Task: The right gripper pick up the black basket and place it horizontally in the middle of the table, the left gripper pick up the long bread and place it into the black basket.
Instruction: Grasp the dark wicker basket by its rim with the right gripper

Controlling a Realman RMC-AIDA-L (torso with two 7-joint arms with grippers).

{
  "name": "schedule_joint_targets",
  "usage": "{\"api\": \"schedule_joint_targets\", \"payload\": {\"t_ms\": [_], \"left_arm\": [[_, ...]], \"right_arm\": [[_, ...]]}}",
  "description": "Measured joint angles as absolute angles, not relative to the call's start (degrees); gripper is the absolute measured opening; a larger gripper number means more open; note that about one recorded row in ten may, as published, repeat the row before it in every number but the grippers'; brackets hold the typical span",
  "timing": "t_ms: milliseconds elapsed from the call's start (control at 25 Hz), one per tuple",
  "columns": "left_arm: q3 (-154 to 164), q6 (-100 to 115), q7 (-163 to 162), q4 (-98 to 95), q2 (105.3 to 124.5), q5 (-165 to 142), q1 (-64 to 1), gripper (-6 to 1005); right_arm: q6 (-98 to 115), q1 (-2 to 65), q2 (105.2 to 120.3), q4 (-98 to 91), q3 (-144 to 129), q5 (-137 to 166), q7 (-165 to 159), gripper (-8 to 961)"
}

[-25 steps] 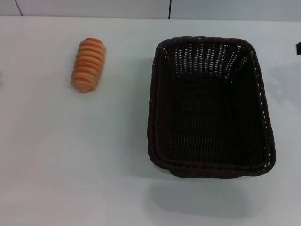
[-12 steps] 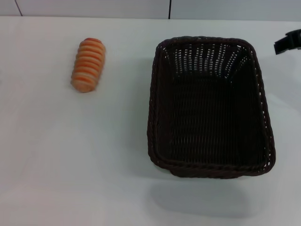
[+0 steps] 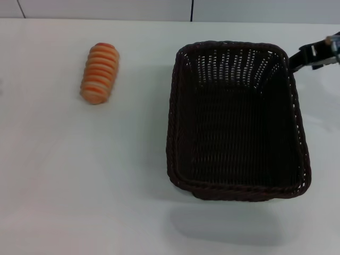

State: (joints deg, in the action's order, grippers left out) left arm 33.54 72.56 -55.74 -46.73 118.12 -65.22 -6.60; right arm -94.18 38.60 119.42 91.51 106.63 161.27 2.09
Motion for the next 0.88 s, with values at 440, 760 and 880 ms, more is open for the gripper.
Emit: {"api": "schedule_joint_targets", "payload": {"t_ms": [440, 760, 880], "left_arm": [[33.3, 72.5, -55.6, -46.2, 117.97, -65.2, -7.3, 823], [33.5, 72.6, -56.1, -46.2, 117.94, -65.2, -6.8, 823], [33.5, 72.7, -56.4, -46.2, 117.94, -65.2, -6.6, 822]], "right_arm": [[-96.7, 38.5, 119.0, 96.1, 101.6, 160.3, -6.1, 494], [-98.0, 35.9, 119.03, 99.3, 97.3, 160.2, -9.1, 497], [-99.2, 34.8, 118.99, 101.4, 96.7, 160.3, -9.7, 498]]}}
